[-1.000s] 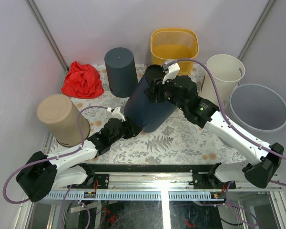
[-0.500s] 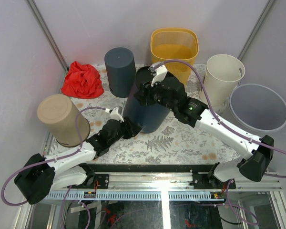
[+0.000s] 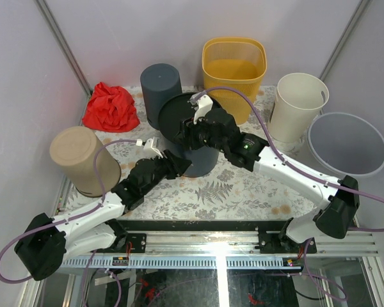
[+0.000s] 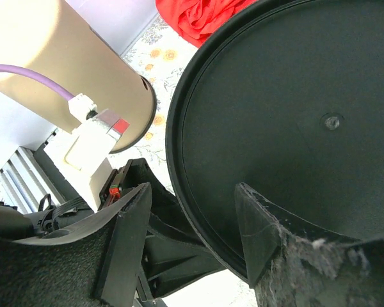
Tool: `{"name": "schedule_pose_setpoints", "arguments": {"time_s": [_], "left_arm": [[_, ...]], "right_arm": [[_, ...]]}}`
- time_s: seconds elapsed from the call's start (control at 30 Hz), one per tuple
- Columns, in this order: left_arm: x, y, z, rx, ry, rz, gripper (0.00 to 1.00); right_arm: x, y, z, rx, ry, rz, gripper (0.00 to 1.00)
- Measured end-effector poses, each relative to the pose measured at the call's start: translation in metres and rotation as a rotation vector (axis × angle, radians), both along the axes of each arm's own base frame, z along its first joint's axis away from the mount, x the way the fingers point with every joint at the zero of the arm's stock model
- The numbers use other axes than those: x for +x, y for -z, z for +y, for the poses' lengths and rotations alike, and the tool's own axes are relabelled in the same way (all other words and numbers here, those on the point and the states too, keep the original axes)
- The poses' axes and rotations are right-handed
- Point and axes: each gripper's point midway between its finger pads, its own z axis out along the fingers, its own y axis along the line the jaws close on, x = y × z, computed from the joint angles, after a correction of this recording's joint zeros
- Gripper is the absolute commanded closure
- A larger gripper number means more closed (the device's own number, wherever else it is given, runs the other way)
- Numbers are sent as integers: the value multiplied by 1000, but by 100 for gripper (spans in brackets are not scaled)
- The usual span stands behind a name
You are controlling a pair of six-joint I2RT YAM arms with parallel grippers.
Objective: Turn the large container upside down
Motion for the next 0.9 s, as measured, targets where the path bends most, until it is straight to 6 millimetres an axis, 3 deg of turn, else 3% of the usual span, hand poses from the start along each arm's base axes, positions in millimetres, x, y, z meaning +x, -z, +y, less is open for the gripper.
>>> {"name": "schedule_pose_setpoints", "arguments": {"time_s": [0.23,0.43,0.57,0.67,0.73,0.9], "left_arm": [[-1,-7,2,14,0,-2,56],[-8,-50,17,25,-19,-64,54],[-15,-84,36,18,-68,-105,53],[-21,-97,49,21,-101,-110,53],[-24,-104,58,30,-123,-107,53],[-33,-123,76,41,-168,-107,52]], "right_arm": [[1,-6,-13,-2,44,-24,30],[1,-32,-67,3,204,-109,27],[19,-44,-107,20,323,-136,27],[40,-30,-137,2,419,-118,26],[51,-8,-152,-34,467,-84,25],[68,33,-157,-80,490,-1,25]]}}
